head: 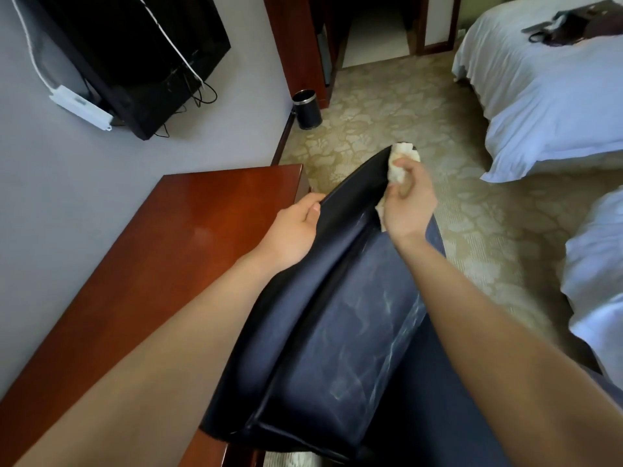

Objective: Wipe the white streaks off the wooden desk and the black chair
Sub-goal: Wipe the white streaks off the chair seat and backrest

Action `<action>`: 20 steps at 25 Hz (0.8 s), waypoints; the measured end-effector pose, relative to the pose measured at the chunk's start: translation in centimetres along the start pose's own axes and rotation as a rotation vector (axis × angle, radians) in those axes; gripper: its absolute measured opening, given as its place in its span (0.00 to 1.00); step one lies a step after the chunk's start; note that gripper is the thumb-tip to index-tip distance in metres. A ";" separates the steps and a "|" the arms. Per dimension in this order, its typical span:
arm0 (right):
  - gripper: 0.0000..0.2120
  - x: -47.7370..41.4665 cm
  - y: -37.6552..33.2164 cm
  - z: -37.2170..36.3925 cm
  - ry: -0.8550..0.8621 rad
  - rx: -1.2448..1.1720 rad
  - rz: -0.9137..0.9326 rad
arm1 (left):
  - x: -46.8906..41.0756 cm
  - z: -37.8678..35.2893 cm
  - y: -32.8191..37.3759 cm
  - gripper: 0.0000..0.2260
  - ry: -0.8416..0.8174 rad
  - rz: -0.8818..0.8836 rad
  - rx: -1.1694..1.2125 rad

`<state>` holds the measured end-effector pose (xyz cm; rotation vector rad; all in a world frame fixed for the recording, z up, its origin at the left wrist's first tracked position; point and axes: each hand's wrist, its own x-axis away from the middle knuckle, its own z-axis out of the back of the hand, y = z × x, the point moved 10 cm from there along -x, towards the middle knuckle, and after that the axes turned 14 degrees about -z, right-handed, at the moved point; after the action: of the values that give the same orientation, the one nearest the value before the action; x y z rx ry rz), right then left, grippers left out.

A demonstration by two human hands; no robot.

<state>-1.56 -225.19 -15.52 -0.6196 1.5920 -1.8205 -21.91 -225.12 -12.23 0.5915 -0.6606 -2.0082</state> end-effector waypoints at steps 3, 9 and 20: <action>0.14 5.1 0.1 -0.2 0.005 -0.084 0.085 | 0.0 -0.2 -0.4 0.15 -0.009 0.031 0.044; 0.13 14.3 0.4 -1.0 -0.119 -0.144 0.279 | 0.0 -0.4 -0.7 0.14 -0.017 0.084 0.123; 0.15 5.3 2.0 0.7 0.015 0.006 0.050 | 0.2 -0.5 0.0 0.16 -0.037 0.058 -0.127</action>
<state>-4.42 -229.66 -17.66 -0.5599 1.5978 -1.7969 -21.68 -225.42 -12.57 0.4562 -0.5612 -1.9939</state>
